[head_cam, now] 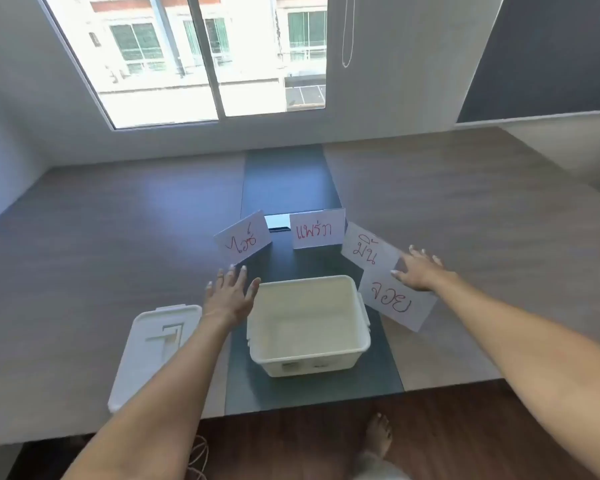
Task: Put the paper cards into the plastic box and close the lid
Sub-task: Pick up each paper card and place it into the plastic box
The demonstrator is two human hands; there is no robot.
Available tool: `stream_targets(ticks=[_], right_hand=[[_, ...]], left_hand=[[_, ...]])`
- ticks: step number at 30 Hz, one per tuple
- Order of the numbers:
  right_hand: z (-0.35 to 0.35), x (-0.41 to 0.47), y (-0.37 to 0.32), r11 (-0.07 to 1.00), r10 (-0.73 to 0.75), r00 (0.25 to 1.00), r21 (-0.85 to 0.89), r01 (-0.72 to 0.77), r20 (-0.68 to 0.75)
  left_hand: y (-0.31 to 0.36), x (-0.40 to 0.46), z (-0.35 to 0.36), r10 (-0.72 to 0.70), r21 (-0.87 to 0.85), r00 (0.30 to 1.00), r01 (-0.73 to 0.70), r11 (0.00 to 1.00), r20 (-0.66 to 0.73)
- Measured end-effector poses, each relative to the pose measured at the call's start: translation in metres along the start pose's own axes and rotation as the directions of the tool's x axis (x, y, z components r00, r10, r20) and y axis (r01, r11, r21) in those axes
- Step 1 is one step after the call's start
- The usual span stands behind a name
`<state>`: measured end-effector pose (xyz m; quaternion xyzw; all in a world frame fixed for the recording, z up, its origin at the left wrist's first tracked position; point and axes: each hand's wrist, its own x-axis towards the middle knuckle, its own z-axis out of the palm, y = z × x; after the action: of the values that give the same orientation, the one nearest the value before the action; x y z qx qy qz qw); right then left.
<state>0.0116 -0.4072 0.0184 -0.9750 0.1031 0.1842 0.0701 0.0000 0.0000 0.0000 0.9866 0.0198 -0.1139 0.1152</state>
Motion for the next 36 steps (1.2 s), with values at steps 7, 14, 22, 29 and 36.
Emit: stream_targets(ticks=[7, 14, 22, 29, 36], right_hand=[[0.034, -0.003, 0.013, 0.999, 0.04, 0.997, 0.003, -0.041, 0.061], [0.054, -0.008, 0.018, 0.999, 0.036, 0.999, 0.039, -0.035, -0.021], [0.047, -0.019, 0.019, 0.994, 0.011, 1.0, 0.108, -0.01, -0.012], [0.033, -0.027, 0.003, 0.989, -0.027, 0.994, 0.141, 0.042, -0.105], [-0.009, -0.039, -0.028, 0.972, -0.082, 0.919, 0.173, 0.16, -0.387]], left_hand=[[-0.013, -0.014, 0.038, 0.071, -0.071, 0.997, -0.07, 0.995, 0.008], [-0.007, -0.018, 0.049, 0.161, -0.155, 0.985, -0.169, 0.973, -0.066], [-0.007, -0.02, 0.062, 0.176, -0.285, 0.97, -0.218, 0.933, -0.165], [-0.007, -0.018, 0.065, 0.185, -0.285, 0.963, -0.236, 0.929, -0.195], [-0.009, -0.016, 0.069, 0.212, -0.283, 0.961, -0.256, 0.924, -0.177]])
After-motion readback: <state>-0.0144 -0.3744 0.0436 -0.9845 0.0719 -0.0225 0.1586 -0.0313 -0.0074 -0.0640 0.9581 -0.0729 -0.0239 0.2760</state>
